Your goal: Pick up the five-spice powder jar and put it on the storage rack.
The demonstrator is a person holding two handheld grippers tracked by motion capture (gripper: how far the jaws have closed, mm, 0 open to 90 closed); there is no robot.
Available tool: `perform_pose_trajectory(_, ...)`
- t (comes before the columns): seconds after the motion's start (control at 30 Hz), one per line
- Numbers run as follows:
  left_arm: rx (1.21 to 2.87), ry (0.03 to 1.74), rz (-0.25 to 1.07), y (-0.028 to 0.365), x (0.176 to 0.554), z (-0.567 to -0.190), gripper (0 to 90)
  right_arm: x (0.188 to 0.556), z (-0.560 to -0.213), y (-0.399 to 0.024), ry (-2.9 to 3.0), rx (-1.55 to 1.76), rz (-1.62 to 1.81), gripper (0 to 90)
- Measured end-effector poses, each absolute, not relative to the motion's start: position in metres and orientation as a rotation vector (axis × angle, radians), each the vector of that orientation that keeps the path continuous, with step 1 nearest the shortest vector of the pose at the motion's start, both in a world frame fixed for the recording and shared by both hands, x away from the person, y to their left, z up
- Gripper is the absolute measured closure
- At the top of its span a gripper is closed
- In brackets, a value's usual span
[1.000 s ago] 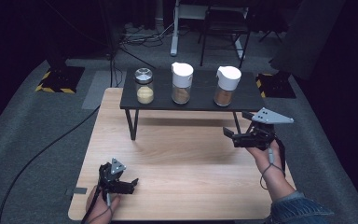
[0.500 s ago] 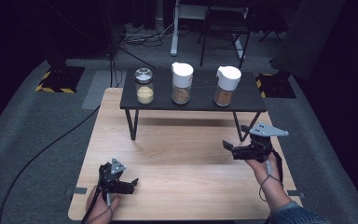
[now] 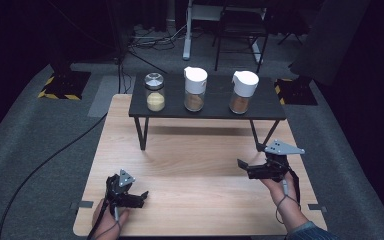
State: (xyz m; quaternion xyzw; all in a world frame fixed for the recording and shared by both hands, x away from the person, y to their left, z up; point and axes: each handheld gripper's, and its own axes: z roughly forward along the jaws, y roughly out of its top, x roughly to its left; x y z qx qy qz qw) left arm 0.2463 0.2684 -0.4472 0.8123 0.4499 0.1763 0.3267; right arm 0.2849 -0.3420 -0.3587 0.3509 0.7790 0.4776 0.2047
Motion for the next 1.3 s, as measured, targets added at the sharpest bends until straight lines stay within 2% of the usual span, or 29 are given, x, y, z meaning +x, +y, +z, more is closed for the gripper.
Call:
perform_pose_trajectory(0.73, 2.128, 1.179, 0.461, 0.268, 0.246, -0.447, 0.3, 0.279, -0.411, -0.340, 2.274, 0.995, 1.219, 2.3)
perform_pose_trajectory(1.3, 2.128, 1.179, 0.462, 0.268, 0.246, -0.447, 0.3, 0.280, -0.437, -0.342, 2.320, 1.072, 1.086, 2.1)
